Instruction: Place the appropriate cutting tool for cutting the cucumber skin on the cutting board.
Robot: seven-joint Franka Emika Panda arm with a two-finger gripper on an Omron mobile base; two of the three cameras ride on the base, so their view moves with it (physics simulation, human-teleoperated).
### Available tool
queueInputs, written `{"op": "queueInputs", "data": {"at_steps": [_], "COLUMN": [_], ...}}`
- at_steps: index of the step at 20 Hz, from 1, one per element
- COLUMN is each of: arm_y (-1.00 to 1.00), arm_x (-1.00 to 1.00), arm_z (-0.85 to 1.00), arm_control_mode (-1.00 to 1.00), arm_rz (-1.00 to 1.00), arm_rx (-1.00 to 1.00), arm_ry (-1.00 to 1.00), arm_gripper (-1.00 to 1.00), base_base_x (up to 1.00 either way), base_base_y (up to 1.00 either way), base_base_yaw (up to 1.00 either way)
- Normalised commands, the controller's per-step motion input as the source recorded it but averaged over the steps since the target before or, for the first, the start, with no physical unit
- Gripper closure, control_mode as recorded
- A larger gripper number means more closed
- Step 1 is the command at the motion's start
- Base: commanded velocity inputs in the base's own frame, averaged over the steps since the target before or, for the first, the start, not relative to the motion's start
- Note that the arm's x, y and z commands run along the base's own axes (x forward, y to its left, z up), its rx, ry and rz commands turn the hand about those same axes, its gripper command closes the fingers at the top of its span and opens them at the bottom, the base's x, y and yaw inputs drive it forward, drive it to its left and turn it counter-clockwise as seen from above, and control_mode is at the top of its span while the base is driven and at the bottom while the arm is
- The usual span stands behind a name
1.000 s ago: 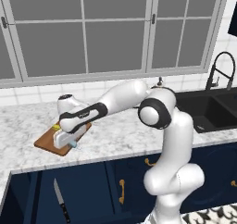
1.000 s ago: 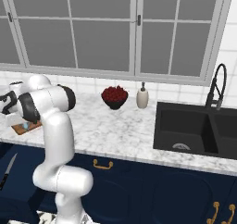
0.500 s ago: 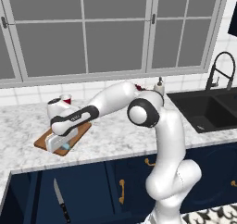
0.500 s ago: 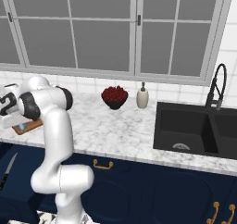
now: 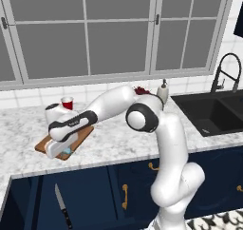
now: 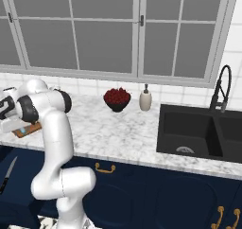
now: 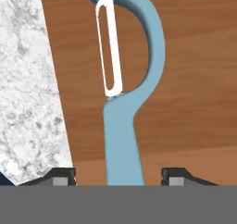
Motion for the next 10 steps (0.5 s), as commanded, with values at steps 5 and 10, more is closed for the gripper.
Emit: {"op": "queueInputs", "data": {"at_steps": [5, 10], "arm_y": [-0.3, -0.53], "arm_x": [-0.72, -0.73], "arm_z": [0.28, 0.17], "arm_control_mode": [-1.0, -1.0], "arm_rz": [0.0, 0.0], "arm_rx": [0.01, 0.01], "arm_ry": [-0.03, -0.05], "arm_gripper": [-1.0, -1.0], "base_base_x": [0.0, 0.0], "base_base_y": [0.0, 0.0], "base_base_yaw": [0.0, 0.0]}}
